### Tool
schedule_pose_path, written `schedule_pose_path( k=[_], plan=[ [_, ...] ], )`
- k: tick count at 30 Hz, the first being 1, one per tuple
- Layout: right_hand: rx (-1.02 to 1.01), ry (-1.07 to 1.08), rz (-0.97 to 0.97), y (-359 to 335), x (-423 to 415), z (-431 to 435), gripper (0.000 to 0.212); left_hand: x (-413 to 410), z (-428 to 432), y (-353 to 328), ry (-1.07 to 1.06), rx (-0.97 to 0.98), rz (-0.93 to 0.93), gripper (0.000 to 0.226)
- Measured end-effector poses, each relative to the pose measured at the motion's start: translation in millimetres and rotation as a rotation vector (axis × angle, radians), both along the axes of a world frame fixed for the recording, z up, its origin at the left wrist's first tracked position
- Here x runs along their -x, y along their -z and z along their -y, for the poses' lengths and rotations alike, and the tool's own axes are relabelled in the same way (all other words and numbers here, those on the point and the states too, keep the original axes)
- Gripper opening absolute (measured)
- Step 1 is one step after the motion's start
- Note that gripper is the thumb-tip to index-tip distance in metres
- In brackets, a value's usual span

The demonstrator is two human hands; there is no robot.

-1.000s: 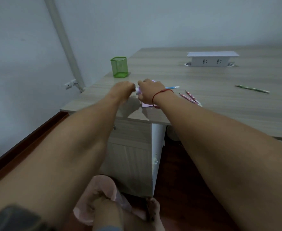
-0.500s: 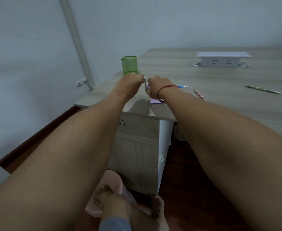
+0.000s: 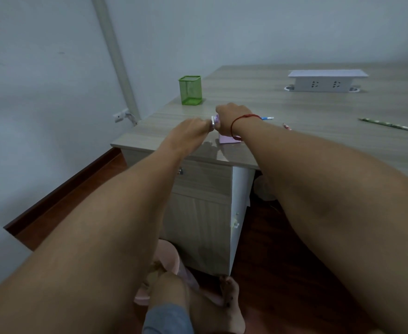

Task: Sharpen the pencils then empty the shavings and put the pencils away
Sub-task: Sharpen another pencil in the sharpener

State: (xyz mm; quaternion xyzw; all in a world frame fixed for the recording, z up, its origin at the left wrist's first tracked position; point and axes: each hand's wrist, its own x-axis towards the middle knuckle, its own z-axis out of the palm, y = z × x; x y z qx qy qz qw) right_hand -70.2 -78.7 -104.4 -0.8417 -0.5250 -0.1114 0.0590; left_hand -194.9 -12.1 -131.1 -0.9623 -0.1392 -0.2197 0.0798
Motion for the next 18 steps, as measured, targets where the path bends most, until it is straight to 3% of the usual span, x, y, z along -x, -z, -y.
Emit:
schedule_pose_path(
  k=[8, 18],
  plan=[
    [0.023, -0.057, -0.029, 0.6, -7.5, 1.0, 0.031, -16.5, -4.3, 24.8, -0.23, 0.002, -0.235, 0.02],
    [-0.047, -0.074, -0.065, 5.2, -7.5, 2.0, 0.034, -39.1, -31.4, 6.3, -0.192, 0.316, -0.247, 0.026]
  ],
)
